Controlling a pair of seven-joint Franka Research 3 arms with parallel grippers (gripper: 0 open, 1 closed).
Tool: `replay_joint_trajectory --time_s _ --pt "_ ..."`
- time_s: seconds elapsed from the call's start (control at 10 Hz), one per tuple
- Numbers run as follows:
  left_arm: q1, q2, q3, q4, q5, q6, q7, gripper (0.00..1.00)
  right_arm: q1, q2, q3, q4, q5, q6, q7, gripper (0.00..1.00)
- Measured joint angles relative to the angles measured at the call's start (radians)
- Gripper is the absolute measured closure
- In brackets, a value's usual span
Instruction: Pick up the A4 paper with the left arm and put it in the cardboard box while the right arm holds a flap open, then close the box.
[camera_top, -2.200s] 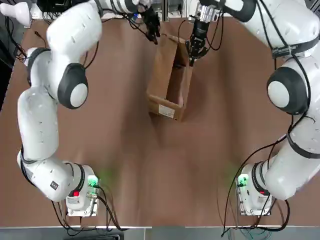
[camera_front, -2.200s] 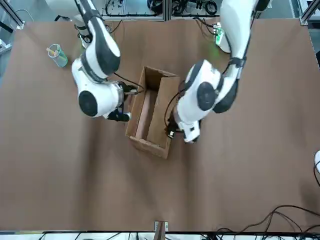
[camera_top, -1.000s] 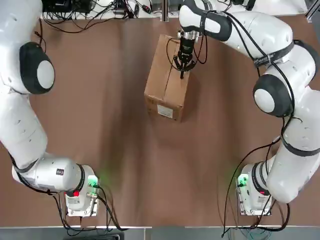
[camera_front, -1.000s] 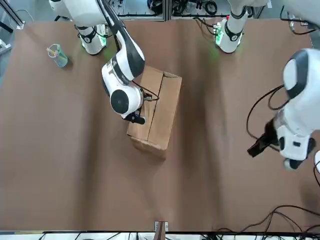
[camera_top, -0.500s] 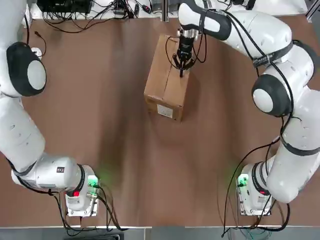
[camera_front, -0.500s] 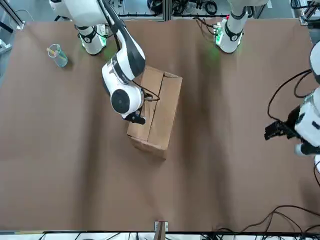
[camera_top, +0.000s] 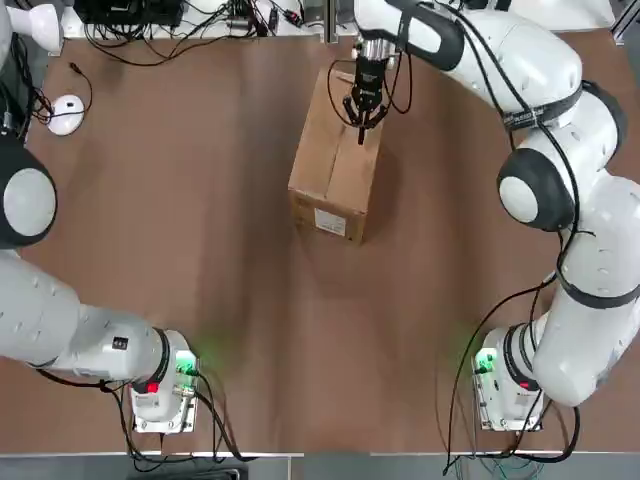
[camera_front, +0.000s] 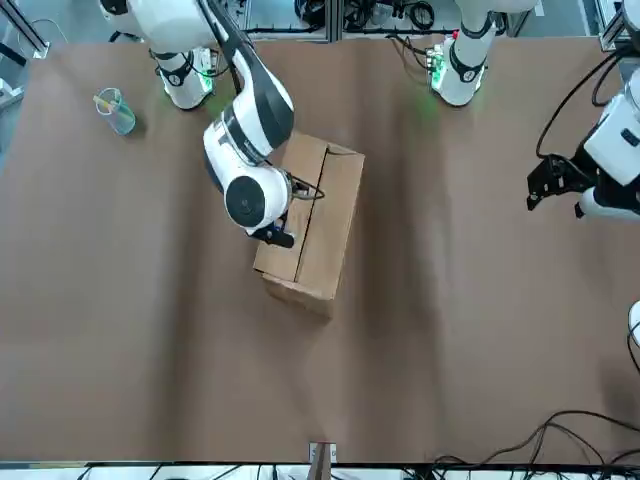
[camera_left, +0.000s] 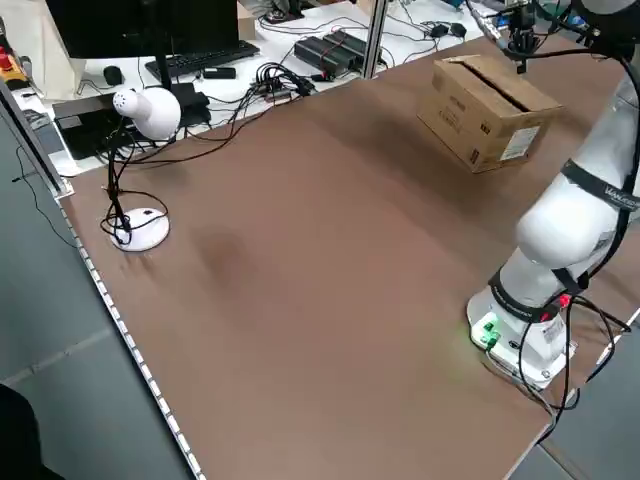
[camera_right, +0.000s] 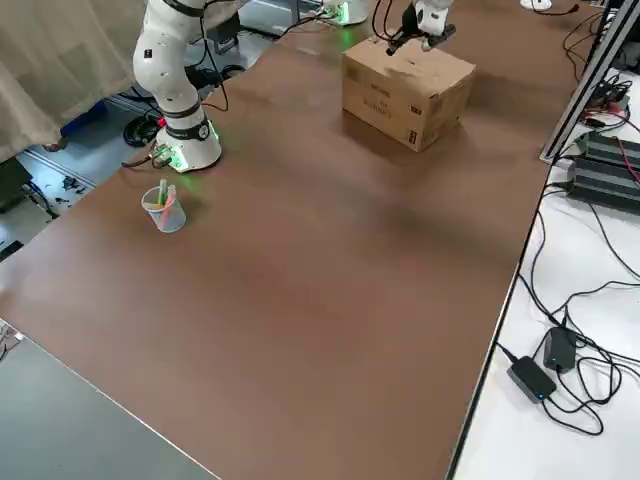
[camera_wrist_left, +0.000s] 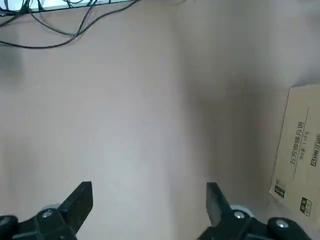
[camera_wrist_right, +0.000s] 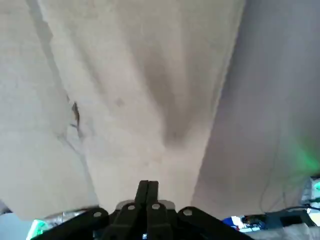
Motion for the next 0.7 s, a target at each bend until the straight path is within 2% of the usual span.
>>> replay_joint_trajectory --time_s 0.2,0.5,0.6,0.7 --pt "-0.002 0.001 -0.007 -0.024 0.000 0.040 -0.064 0.00 -0.061 -0.060 -0.024 0.024 -0.023 -0.049 -0.008 0.99" --pt "-0.004 0.001 -0.012 -0.028 0.000 0.047 -0.081 0.00 -0.301 -0.159 -0.034 0.029 -0.130 -0.065 -0.162 0.94" --pt "-0.003 0.002 -0.012 -0.028 0.000 0.049 -0.085 0.00 -0.385 -0.173 -0.035 0.030 -0.185 -0.068 -0.230 0.86" --pt "-0.002 0.006 -0.011 -0.027 0.000 0.051 -0.086 0.00 -0.454 -0.181 -0.035 0.030 -0.248 -0.069 -0.314 0.83"
